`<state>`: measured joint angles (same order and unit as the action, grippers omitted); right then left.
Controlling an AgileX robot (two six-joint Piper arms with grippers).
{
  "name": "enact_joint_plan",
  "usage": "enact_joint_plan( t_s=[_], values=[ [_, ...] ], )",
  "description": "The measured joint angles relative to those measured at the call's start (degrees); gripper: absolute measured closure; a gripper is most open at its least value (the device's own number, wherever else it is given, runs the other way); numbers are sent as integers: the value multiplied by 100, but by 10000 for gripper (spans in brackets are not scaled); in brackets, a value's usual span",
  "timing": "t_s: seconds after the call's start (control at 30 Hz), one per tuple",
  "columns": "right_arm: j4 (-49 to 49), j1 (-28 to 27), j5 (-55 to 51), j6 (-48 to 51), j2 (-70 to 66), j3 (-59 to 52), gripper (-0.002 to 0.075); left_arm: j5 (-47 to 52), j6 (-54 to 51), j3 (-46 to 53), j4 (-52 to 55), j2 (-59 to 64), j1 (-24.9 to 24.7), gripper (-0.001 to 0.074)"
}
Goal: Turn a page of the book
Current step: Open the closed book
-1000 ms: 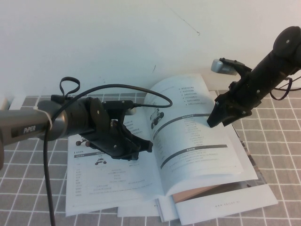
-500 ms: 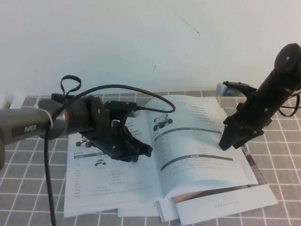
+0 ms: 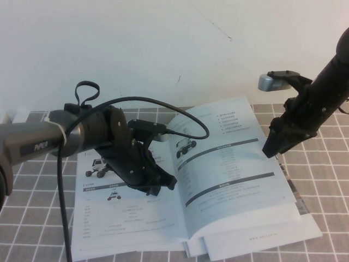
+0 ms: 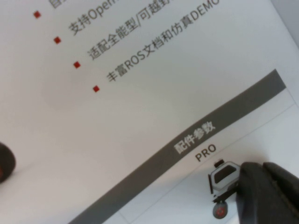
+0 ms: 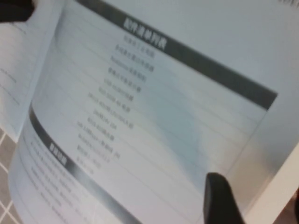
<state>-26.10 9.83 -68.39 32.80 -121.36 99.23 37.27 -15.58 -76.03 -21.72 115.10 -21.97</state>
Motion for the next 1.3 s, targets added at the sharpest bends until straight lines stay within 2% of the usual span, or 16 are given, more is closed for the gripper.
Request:
enact_joint_plan(
  t_s=[0.6,1.3],
  values=[
    [-729,0,756,166,-545,-12,392,185,-18,-129,76,48,0,739],
    [-849,-197,633,-230,-759,-15,392,174,-18,-139,52,48,0,739]
  ],
)
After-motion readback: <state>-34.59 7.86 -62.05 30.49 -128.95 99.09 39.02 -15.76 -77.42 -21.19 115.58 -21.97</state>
